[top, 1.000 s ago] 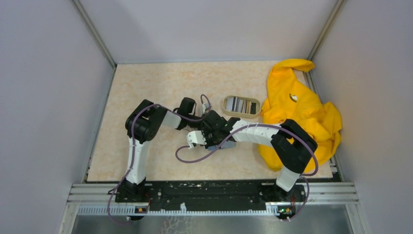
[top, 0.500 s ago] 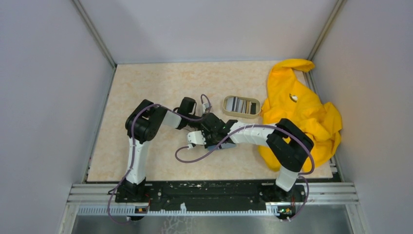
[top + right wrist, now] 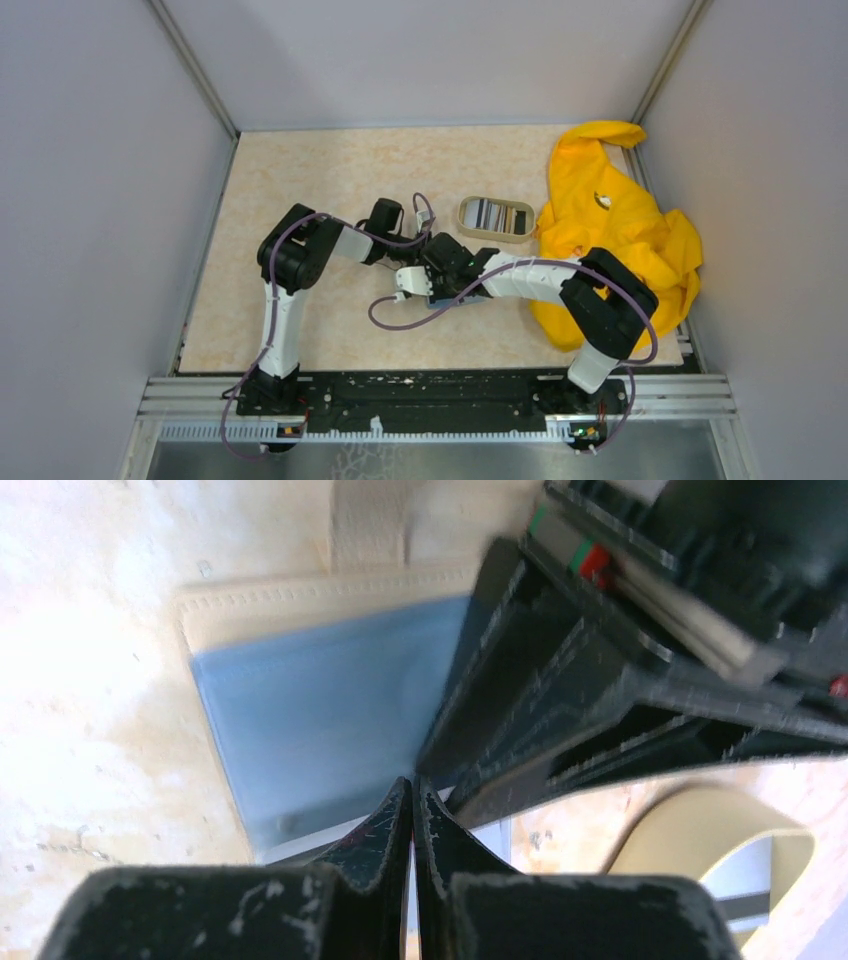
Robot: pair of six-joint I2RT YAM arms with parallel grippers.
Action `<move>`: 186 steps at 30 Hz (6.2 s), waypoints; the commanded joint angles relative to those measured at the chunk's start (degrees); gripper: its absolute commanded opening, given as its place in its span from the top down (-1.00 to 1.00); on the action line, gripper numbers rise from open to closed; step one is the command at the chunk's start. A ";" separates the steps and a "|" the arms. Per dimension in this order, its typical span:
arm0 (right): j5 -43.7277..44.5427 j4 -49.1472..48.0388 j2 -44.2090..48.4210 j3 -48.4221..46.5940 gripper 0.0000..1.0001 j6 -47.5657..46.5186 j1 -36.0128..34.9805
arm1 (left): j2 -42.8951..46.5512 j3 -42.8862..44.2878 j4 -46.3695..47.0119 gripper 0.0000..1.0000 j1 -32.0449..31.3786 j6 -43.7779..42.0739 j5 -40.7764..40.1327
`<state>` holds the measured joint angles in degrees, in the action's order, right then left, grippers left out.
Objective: Put the credit cards into the card holder
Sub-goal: Insert the credit card into the card holder, then pick up the credit card from the storage box.
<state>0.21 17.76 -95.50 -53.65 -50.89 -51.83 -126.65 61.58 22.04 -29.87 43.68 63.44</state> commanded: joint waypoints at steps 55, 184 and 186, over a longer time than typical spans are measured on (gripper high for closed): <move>-58.36 3.76 22.70 -15.36 -0.97 40.50 48.92 | 109.53 -45.85 -18.98 -0.97 0.95 -9.59 -48.02; -38.87 -2.02 -9.92 -15.87 -0.02 73.00 54.72 | 67.07 -52.79 19.65 -0.97 0.92 0.14 -45.25; -38.35 -1.55 -9.86 -16.07 0.04 72.66 54.81 | 66.86 -52.71 19.71 -0.97 0.93 0.22 -45.22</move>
<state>-39.57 15.18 -107.96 -66.87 23.68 2.07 -60.16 9.28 39.90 -29.12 43.88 17.56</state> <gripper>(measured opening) 0.510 0.985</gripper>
